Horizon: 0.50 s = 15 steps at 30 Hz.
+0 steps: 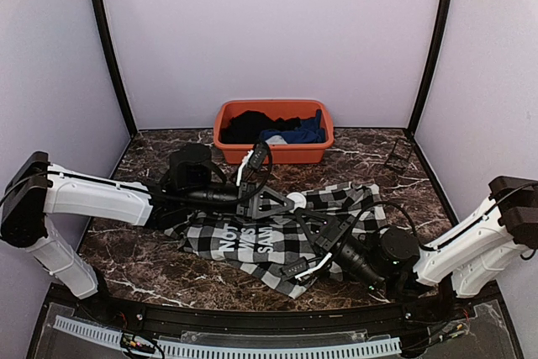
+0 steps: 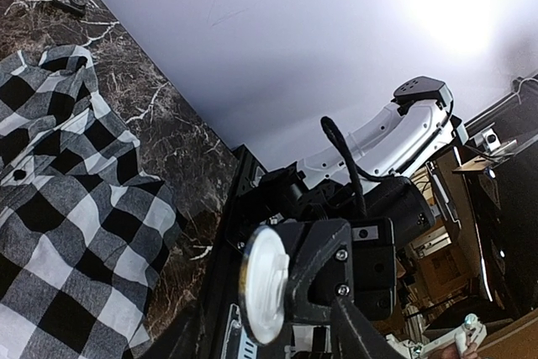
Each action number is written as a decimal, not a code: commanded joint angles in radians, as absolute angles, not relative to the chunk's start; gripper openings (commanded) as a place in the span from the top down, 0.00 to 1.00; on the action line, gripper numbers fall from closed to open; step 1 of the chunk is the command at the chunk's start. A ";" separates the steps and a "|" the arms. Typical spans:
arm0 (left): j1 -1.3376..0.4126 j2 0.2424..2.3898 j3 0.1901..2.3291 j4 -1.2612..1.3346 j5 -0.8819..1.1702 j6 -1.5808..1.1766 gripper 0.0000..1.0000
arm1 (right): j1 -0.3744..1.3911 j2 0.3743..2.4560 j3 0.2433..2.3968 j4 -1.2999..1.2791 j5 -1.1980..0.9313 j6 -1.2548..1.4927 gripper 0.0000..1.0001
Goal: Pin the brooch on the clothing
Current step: Pass from the right arm to the left
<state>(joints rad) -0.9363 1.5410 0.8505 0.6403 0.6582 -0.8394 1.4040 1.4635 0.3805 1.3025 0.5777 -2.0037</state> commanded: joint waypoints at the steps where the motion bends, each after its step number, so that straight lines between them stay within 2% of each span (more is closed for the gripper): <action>1: -0.940 1.546 0.874 0.681 0.679 -0.842 0.52 | 1.399 1.475 0.397 1.713 0.594 -2.140 1.00; 10: -0.943 1.555 0.872 0.699 0.686 -0.852 0.69 | 1.397 1.490 0.400 1.713 0.595 -2.139 1.00; 15: -0.943 1.555 0.864 0.708 0.687 -0.855 0.82 | 1.397 1.487 0.403 1.713 0.598 -2.141 1.00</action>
